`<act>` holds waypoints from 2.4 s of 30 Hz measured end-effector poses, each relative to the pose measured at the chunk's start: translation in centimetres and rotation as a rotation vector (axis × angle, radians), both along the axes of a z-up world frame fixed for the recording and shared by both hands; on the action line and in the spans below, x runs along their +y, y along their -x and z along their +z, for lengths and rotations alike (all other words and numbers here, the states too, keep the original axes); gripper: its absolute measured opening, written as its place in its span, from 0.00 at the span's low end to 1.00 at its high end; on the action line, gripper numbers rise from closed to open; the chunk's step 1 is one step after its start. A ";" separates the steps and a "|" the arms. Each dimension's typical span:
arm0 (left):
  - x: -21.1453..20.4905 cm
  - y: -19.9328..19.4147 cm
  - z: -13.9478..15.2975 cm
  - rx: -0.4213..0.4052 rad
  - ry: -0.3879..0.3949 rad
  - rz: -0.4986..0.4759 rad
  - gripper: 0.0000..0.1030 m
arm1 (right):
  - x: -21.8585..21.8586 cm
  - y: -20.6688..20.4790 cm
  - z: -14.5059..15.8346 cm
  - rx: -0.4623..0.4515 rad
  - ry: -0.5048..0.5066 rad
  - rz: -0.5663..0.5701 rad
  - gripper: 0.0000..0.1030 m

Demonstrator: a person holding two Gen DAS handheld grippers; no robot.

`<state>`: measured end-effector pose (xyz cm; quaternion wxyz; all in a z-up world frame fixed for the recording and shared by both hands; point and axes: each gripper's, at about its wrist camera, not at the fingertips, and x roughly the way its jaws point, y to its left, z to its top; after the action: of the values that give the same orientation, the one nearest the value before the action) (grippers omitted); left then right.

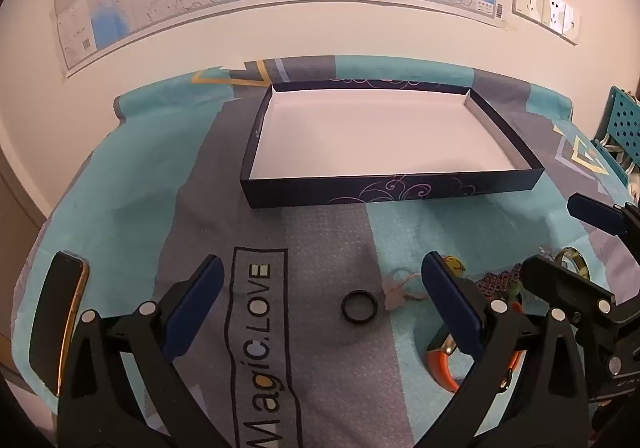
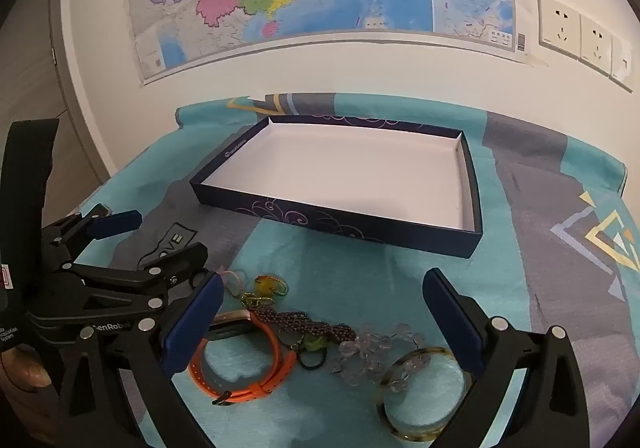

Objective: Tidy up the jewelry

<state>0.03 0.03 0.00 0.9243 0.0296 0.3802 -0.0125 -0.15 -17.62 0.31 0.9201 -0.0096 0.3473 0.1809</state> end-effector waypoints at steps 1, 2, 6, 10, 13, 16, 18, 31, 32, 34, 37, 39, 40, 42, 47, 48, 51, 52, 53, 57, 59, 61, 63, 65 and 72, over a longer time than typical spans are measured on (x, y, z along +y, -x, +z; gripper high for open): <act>0.0 0.0 0.0 -0.002 0.001 -0.003 0.95 | 0.0 0.0 0.0 0.001 -0.003 -0.002 0.94; 0.0 0.0 0.0 -0.002 0.000 -0.003 0.95 | 0.0 0.1 0.0 0.002 -0.007 -0.002 0.94; -0.1 0.0 0.0 -0.005 -0.001 0.000 0.95 | 0.4 0.5 0.5 0.008 0.001 0.001 0.94; -0.1 0.4 -0.1 -0.007 -0.001 0.004 0.95 | 0.3 0.6 0.3 0.013 -0.002 -0.001 0.94; -0.2 0.5 0.0 -0.008 -0.003 0.004 0.95 | 0.0 0.3 0.1 0.016 -0.009 0.003 0.94; -0.3 0.5 0.1 -0.010 -0.001 0.007 0.95 | -0.1 0.2 0.0 0.017 -0.010 0.006 0.94; -0.3 0.5 0.1 -0.010 -0.002 0.006 0.95 | -0.2 0.3 0.0 0.017 -0.012 0.007 0.94; -0.1 0.4 0.3 -0.009 -0.001 0.003 0.95 | -0.3 0.3 -0.1 0.020 -0.021 0.005 0.94; -0.1 0.4 0.3 -0.009 -0.002 0.001 0.95 | -0.2 0.4 -0.2 0.020 -0.020 0.006 0.94; -0.1 0.4 0.3 -0.010 -0.004 0.001 0.95 | -0.2 0.4 -0.2 0.021 -0.021 0.005 0.94; -0.2 0.3 0.3 -0.009 -0.003 0.001 0.95 | -0.3 0.3 -0.1 0.023 -0.022 0.006 0.94; -0.2 0.2 0.3 -0.009 -0.001 0.001 0.95 | -0.3 0.3 -0.2 0.024 -0.022 0.006 0.94; -0.2 0.2 0.3 -0.009 -0.003 0.002 0.95 | -0.3 0.3 -0.1 0.025 -0.023 0.007 0.94; -0.3 0.3 0.2 -0.009 0.000 0.002 0.95 | -0.3 0.2 -0.1 0.025 -0.023 0.006 0.94; -0.3 0.3 0.2 -0.010 0.000 0.002 0.95 | -0.3 0.2 -0.2 0.027 -0.025 0.009 0.94; -0.3 0.3 0.2 -0.010 0.001 0.002 0.95 | -0.3 0.3 -0.2 0.028 -0.026 0.009 0.94; -0.3 0.3 0.2 -0.010 0.000 0.002 0.95 | -0.4 0.3 -0.3 0.028 -0.027 0.011 0.94; -0.3 0.3 0.2 -0.010 0.001 0.002 0.95 | -0.4 0.3 -0.3 0.029 -0.027 0.010 0.94; -0.3 0.3 0.2 -0.010 0.000 0.003 0.95 | -0.3 0.3 -0.3 0.030 -0.028 0.010 0.94; -0.4 0.3 0.1 -0.009 0.001 0.003 0.95 | -0.3 0.2 -0.4 0.033 -0.030 0.011 0.94; -0.4 0.3 0.0 -0.008 0.002 0.001 0.95 | -0.2 0.2 -0.4 0.035 -0.031 0.011 0.94; -0.4 0.4 -0.1 -0.008 0.002 0.001 0.95 | -0.3 0.2 -0.5 0.037 -0.032 0.012 0.94; -0.5 0.4 -0.1 -0.008 0.002 0.000 0.95 | -0.3 0.2 -0.5 0.038 -0.033 0.012 0.94; -0.5 0.5 -0.1 -0.007 0.003 -0.001 0.95 | -0.4 0.1 -0.6 0.042 -0.033 0.012 0.94; -0.6 0.6 -0.2 -0.006 0.004 -0.002 0.94 | -0.4 0.1 -0.6 0.043 -0.036 0.012 0.94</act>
<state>-0.52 -0.60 -0.24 0.9255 0.0283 0.3774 -0.0143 -0.28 -18.03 -0.31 0.9113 0.0088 0.3638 0.1928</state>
